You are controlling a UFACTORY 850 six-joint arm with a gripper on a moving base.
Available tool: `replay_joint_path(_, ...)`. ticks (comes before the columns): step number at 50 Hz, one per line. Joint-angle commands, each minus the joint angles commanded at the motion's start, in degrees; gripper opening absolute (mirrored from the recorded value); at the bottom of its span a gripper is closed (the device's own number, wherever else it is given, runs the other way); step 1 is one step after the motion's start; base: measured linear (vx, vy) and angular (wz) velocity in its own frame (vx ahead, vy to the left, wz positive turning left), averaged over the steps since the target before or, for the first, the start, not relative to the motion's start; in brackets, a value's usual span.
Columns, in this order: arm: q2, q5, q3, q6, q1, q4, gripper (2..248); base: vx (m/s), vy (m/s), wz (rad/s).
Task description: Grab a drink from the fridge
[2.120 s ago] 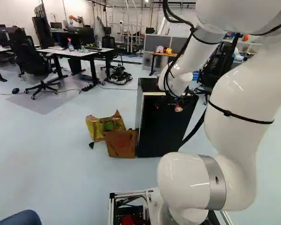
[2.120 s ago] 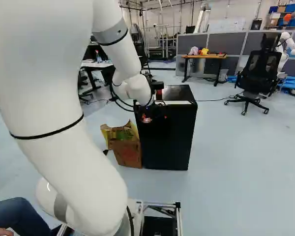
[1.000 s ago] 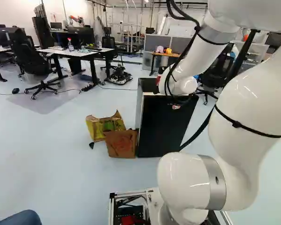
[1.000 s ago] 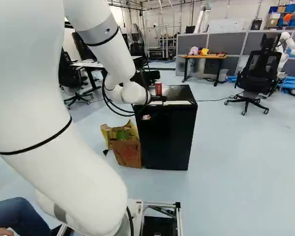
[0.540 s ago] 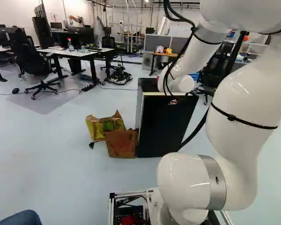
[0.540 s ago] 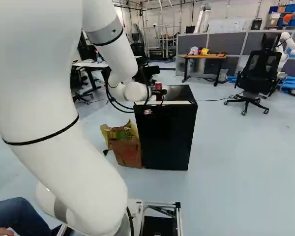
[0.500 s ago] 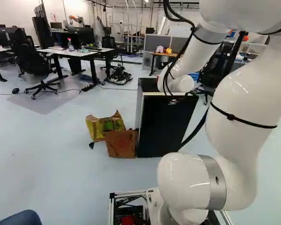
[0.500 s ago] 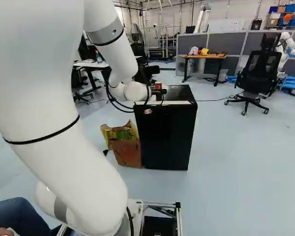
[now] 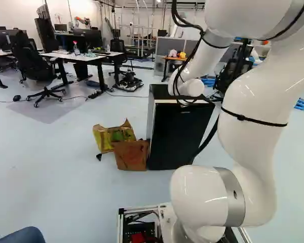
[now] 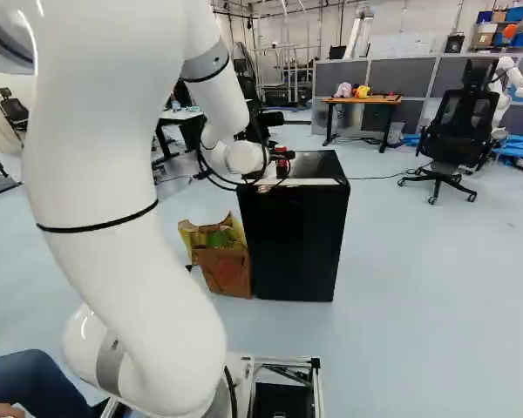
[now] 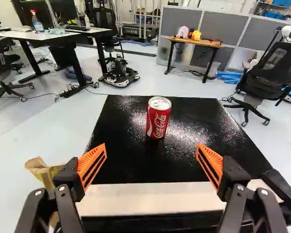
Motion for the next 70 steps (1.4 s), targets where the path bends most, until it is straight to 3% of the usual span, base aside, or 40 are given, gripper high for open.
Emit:
replay_joint_path(41,-9.9,0.0,-11.8,0.0,1.3,6.9,247,0.0,0.0,0.0)
replay_joint_path(70,-15.9,0.0,-16.3,0.0,0.3,7.0,247,0.0,0.0,0.0)
